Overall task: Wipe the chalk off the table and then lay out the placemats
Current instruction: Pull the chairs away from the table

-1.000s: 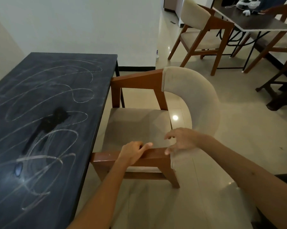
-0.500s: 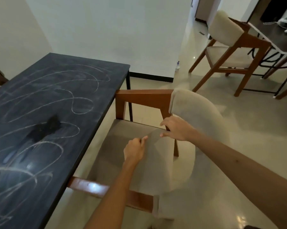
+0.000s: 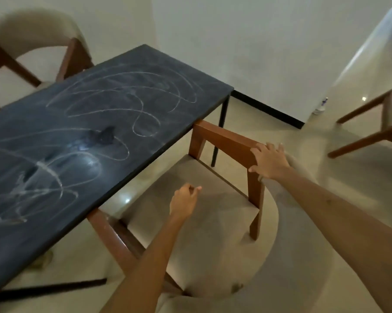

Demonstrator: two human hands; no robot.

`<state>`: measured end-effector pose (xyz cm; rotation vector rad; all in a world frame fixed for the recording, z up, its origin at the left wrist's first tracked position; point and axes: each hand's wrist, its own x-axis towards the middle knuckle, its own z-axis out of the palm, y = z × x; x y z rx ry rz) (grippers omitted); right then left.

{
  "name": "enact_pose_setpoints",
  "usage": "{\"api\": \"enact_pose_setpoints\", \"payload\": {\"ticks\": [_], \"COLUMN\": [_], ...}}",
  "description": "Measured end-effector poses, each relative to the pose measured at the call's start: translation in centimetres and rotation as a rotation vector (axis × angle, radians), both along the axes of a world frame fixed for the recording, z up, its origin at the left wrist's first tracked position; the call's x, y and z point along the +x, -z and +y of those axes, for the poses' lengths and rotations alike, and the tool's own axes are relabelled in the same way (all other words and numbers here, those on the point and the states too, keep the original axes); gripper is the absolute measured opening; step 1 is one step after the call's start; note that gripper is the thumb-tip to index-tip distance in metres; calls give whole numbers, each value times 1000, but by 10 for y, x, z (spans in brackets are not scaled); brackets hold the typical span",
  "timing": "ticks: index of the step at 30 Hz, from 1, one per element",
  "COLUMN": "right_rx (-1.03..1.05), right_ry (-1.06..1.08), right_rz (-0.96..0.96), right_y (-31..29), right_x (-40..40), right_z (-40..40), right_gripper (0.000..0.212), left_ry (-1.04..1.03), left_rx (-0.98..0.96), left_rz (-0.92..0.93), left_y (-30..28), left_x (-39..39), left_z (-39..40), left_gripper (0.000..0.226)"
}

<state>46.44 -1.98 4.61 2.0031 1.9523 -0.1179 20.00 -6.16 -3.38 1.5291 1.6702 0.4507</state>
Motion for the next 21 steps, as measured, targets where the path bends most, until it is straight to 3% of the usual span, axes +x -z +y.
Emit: {"api": "enact_pose_setpoints", "payload": {"ticks": [6,10,13,16,18,21], "right_rx": [-377,-203,64,124,100,119], "right_ry": [-417,-604,-401,-68,27,17], "right_rz": [259,54,-72,-79,-124,-139], "right_y": [-1,27,34,32,31,35], "right_x": [-37,-56,-31,3,19,38], "right_z": [-6,-21,-13,-6,0,19], "right_gripper": [78,85,84,81,82,56], "left_ry": [-186,-194,-292,-479,-633,-852], "left_rx": [-61,-138,-83,-98,-188,-324], "left_rz": [38,262,672,989,993,783], "left_y": [2,8,9,1,-6,-15], "left_x": [20,15,-6,-26,-33,-41], "left_z": [-27,-55,-82,-111,-124,-131], "left_gripper": [25,29,30,46,59,68]}}
